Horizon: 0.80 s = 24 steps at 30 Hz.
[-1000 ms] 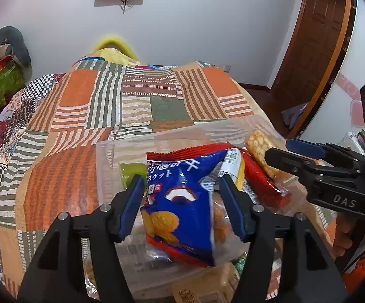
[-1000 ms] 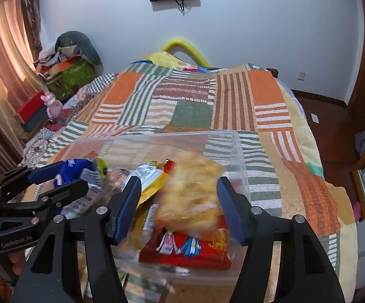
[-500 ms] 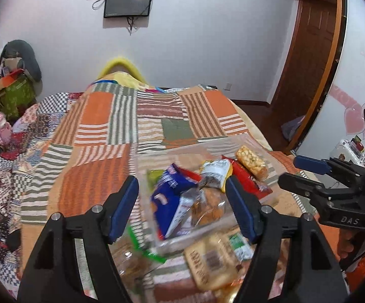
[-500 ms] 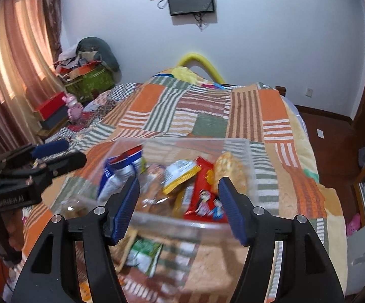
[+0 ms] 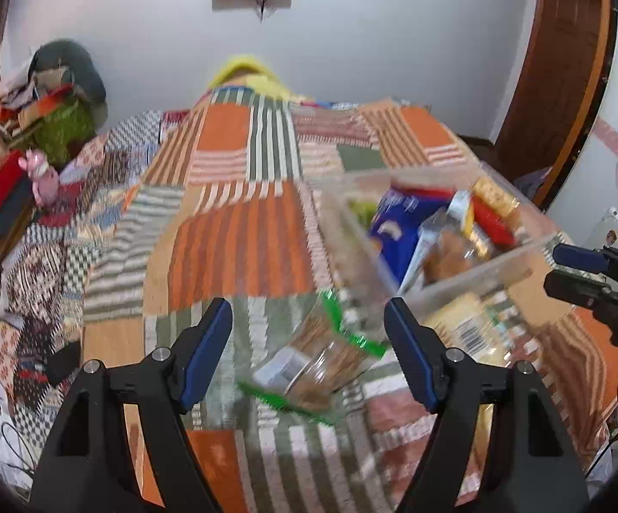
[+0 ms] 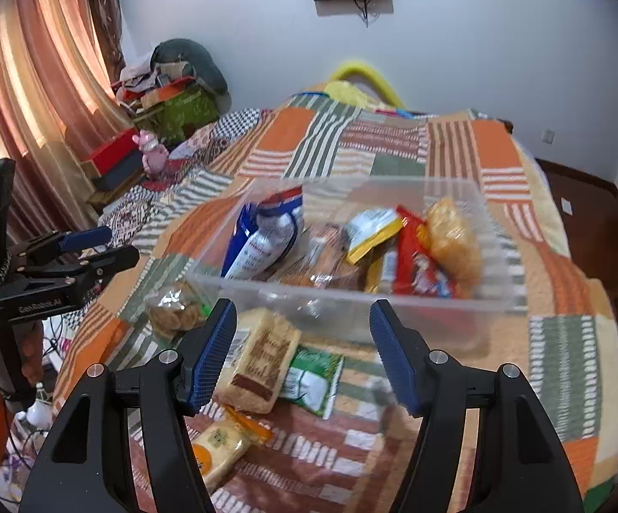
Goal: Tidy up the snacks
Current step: 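Grasp clear cookie bag with left tool while right tool grasps yellow bread loaf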
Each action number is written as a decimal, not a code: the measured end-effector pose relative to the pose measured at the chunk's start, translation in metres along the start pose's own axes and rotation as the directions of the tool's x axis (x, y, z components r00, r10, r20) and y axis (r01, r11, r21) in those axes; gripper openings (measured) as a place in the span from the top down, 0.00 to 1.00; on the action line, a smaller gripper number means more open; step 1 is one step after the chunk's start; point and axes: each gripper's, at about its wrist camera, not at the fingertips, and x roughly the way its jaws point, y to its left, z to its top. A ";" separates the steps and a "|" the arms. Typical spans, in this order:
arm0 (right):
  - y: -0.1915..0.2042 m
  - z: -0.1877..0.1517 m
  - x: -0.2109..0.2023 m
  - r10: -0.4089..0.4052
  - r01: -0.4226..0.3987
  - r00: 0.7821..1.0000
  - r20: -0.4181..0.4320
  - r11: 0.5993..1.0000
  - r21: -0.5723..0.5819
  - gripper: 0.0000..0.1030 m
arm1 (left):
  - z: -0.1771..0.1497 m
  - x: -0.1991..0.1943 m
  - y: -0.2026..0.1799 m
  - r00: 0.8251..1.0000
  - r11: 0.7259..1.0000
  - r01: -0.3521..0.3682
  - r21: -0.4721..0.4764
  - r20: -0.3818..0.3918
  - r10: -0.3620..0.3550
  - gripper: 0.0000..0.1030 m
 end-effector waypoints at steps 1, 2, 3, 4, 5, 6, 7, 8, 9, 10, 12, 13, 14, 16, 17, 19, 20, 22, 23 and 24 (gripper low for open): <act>0.001 -0.001 0.004 0.005 -0.005 1.000 -0.010 1.000 0.003 0.40 | -0.005 0.006 0.004 1.000 1.000 0.010 -0.008 -0.019 -0.010 0.29; 0.004 -0.004 0.010 0.013 -0.013 1.000 -0.026 1.000 0.008 0.40 | -0.010 0.012 0.007 0.999 1.000 0.019 -0.015 -0.036 -0.020 0.29; 0.006 -0.005 0.016 0.019 -0.019 0.999 -0.040 1.000 0.009 0.40 | -0.013 0.016 0.008 0.999 1.000 0.025 -0.017 -0.046 -0.026 0.29; 0.008 -0.007 0.018 0.022 -0.021 0.999 -0.049 1.000 0.007 0.40 | -0.018 0.021 0.010 0.998 0.999 0.031 -0.019 -0.058 -0.032 0.29; 0.011 -0.009 0.024 0.021 -0.021 0.998 -0.065 1.000 0.002 0.40 | -0.021 0.027 0.010 0.997 0.999 0.034 -0.017 -0.068 -0.035 0.29; 0.013 -0.011 0.028 0.020 -0.020 0.997 -0.076 1.000 -0.003 0.40 | -0.025 0.035 0.010 0.996 0.999 0.038 -0.010 -0.082 -0.038 0.29; 0.015 -0.012 0.032 0.020 -0.021 0.996 -0.086 1.000 -0.007 0.40 | -0.027 0.038 0.008 0.995 0.999 0.040 -0.004 -0.089 -0.040 0.29; 0.017 -0.013 0.037 0.021 -0.022 0.995 -0.098 1.000 -0.011 0.40 | -0.030 0.044 0.008 0.994 0.999 0.043 0.003 -0.099 -0.043 0.29; 0.019 -0.013 0.042 0.023 -0.024 0.994 -0.110 1.000 -0.014 0.40 | -0.032 0.047 0.007 0.994 0.999 0.046 0.007 -0.105 -0.045 0.29; 0.020 -0.014 0.046 0.023 -0.026 0.992 -0.120 1.000 -0.017 0.40 | -0.033 0.053 0.006 0.992 0.999 0.049 0.011 -0.113 -0.048 0.29; 0.023 -0.015 0.055 0.027 -0.030 0.990 -0.141 0.999 -0.023 0.40 | -0.034 0.062 0.005 0.990 0.998 0.057 0.017 -0.130 -0.055 0.29; 0.024 -0.016 0.058 0.028 -0.032 0.988 -0.149 0.999 -0.025 0.40 | -0.034 0.066 0.005 0.989 0.998 0.059 0.019 -0.134 -0.056 0.29; 0.025 -0.016 0.062 0.028 -0.033 0.987 -0.158 0.999 -0.026 0.40 | -0.034 0.070 0.005 0.989 0.998 0.063 0.020 -0.138 -0.060 0.29; 0.026 -0.018 0.068 0.036 -0.041 0.984 -0.176 0.999 -0.024 0.40 | -0.034 0.076 0.004 0.987 0.997 0.079 0.020 -0.140 -0.075 0.28; 0.026 -0.018 0.070 0.038 -0.043 0.982 -0.183 0.999 -0.022 0.40 | -0.034 0.077 0.004 0.987 0.996 0.084 0.020 -0.139 -0.080 0.27; 0.027 -0.020 0.074 0.035 -0.041 0.982 -0.184 0.999 -0.027 0.40 | -0.035 0.081 0.003 0.986 0.995 0.094 0.021 -0.139 -0.090 0.25; 0.027 -0.020 0.075 0.039 -0.044 0.982 -0.186 0.999 -0.025 0.40 | -0.035 0.082 0.002 0.986 0.995 0.095 0.023 -0.139 -0.091 0.24; 0.028 -0.019 0.076 0.040 -0.045 0.982 -0.186 0.999 -0.025 0.40 | -0.037 0.084 -0.001 0.986 0.995 0.096 0.034 -0.139 -0.090 0.23; 0.028 -0.019 0.076 0.039 -0.044 0.982 -0.184 0.999 -0.025 0.40 | -0.037 0.085 -0.003 0.987 0.995 0.092 0.042 -0.138 -0.086 0.23; 0.029 -0.019 0.077 0.040 -0.045 0.982 -0.184 0.999 -0.027 0.42 | -0.037 0.085 -0.004 0.987 0.995 0.090 0.048 -0.138 -0.083 0.23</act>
